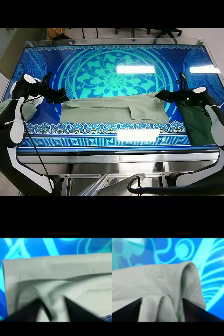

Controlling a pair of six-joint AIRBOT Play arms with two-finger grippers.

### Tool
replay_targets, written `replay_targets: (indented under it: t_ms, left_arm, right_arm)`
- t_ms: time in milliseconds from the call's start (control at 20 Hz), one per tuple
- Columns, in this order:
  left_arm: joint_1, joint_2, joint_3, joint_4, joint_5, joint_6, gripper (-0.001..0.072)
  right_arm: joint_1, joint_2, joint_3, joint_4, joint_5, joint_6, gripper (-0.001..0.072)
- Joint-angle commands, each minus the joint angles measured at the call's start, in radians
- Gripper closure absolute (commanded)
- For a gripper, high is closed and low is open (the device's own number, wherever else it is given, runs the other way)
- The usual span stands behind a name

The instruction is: Fold the shirts.

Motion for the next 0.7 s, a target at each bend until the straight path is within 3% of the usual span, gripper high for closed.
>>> replay_targets:
  t_ms: [0,200,500,550,600,650]
  left_arm:
    - [-0.021,-0.061,0.114,-0.003,-0.082,0.001,0.0018]
    - [-0.006,-0.06,0.215,-0.004,-0.184,-0.003,0.0019]
    - [0.011,-0.06,0.369,-0.005,-0.283,-0.064,0.0019]
    - [0.009,-0.057,0.383,-0.006,-0.286,-0.072,0.002]
    - [-0.002,-0.05,0.384,-0.007,-0.284,-0.072,0.0021]
    - [-0.016,-0.043,0.384,-0.007,-0.281,-0.072,0.0104]
  right_arm:
    - [-0.055,0.003,0.038,-0.109,0.065,0.021,0.0029]
    - [-0.107,-0.042,0.037,-0.109,0.241,0.034,0.0028]
    - [-0.04,-0.141,0.037,-0.056,0.289,-0.007,0.0038]
    - [-0.024,-0.146,0.037,-0.056,0.286,-0.012,0.0134]
    - [-0.01,-0.147,0.037,-0.056,0.287,-0.036,0.0335]
    - [0.0,-0.145,0.04,-0.056,0.289,-0.047,0.0526]
